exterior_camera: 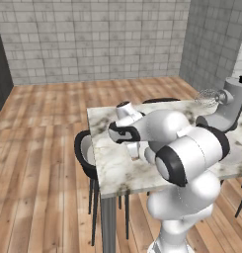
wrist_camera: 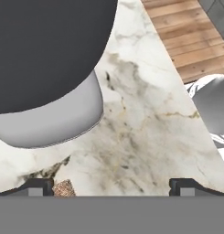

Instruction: Add butter and sugar cubes to the stand mixer bowl and then turn on the stand mixer to begin making frosting.

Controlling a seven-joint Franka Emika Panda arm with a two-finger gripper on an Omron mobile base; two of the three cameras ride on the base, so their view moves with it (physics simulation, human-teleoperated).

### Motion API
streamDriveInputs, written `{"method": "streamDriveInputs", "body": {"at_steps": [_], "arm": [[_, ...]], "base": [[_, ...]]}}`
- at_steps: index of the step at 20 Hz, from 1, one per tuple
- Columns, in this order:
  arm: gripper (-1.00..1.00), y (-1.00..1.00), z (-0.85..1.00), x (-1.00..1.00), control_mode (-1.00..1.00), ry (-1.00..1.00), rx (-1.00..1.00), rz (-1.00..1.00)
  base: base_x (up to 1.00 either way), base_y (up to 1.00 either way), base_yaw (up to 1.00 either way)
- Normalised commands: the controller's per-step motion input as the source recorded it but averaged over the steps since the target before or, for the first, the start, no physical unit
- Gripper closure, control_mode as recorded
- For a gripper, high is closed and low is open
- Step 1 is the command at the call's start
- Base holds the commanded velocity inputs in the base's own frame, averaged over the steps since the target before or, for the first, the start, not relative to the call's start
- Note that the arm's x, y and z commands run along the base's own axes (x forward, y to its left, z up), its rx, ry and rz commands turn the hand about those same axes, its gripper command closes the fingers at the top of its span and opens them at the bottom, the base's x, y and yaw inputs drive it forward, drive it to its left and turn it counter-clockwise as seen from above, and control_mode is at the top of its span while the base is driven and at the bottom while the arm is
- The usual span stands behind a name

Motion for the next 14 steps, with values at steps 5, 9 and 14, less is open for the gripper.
{"method": "streamDriveInputs", "body": {"at_steps": [5,9,14], "arm": [[-1.0,0.07,-0.11,0.11,-1.0,0.0,0.0,0.0],[-1.0,0.13,-0.1,0.26,-1.0,0.0,0.0,0.0],[-1.0,0.08,-0.1,0.22,-1.0,0.0,-0.02,0.0]], "base": [[0.0,0.0,0.0],[0.0,0.0,0.0],[0.0,0.0,0.0]]}}
